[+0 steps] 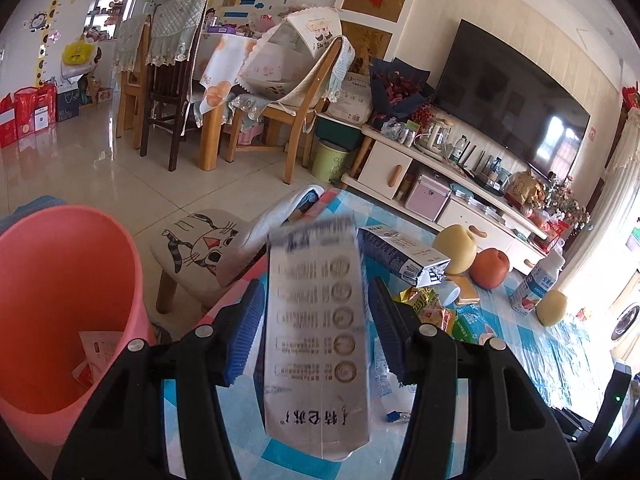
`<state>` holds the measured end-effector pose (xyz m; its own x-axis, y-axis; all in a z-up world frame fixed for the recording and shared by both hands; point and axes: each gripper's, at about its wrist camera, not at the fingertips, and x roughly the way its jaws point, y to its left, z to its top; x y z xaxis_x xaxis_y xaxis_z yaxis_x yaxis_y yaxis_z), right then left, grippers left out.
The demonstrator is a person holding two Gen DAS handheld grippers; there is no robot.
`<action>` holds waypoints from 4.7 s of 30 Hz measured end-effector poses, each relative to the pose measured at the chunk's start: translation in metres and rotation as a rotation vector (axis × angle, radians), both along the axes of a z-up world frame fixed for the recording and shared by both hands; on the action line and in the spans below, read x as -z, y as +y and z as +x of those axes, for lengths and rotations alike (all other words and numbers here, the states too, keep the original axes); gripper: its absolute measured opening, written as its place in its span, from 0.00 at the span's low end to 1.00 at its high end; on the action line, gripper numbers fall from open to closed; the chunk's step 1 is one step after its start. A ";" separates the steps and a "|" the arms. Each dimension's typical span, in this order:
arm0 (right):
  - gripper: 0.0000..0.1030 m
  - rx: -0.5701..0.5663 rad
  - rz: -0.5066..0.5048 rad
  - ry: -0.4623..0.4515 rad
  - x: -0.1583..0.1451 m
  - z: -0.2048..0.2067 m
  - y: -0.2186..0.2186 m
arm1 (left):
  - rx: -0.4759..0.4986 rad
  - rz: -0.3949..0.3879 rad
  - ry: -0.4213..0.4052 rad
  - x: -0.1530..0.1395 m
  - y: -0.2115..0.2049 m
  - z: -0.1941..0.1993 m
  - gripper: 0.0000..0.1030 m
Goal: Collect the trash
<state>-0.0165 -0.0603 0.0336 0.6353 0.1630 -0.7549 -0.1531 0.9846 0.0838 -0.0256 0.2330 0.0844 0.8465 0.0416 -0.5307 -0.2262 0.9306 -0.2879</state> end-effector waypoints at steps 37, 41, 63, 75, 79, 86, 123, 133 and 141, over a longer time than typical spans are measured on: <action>0.42 -0.111 0.046 -0.011 -0.015 -0.023 0.056 | 0.030 0.145 0.386 0.069 -0.020 0.038 0.62; 0.42 -0.130 0.057 -0.017 -0.019 -0.025 0.064 | 0.052 0.089 0.350 0.062 -0.015 0.034 0.62; 0.42 -0.314 0.217 -0.058 -0.074 -0.022 0.177 | -0.088 -0.161 0.200 0.008 0.086 -0.003 0.44; 0.42 -0.170 0.189 -0.029 -0.048 -0.031 0.100 | -0.057 0.073 0.402 0.055 0.002 0.036 0.83; 0.42 -0.173 0.220 -0.028 -0.044 -0.033 0.087 | -0.050 0.128 0.404 0.061 -0.013 0.044 0.85; 0.43 -0.164 0.252 0.002 -0.032 -0.029 0.074 | -0.027 0.186 0.427 0.072 -0.031 0.053 0.79; 0.44 -0.610 0.398 0.009 -0.109 -0.011 0.315 | -0.426 -0.146 0.166 -0.009 0.198 -0.055 0.26; 0.76 -0.519 0.365 0.020 -0.095 0.000 0.329 | -0.577 -0.192 0.185 0.000 0.227 -0.068 0.81; 0.89 -0.346 0.251 -0.087 -0.095 -0.021 0.254 | -0.521 -0.121 0.050 -0.012 0.194 -0.060 0.83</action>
<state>-0.0371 0.1937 0.1288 0.5705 0.5495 -0.6104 -0.4876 0.8247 0.2866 -0.0859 0.4266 0.0966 0.7034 0.3857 -0.5971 -0.6657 0.6519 -0.3631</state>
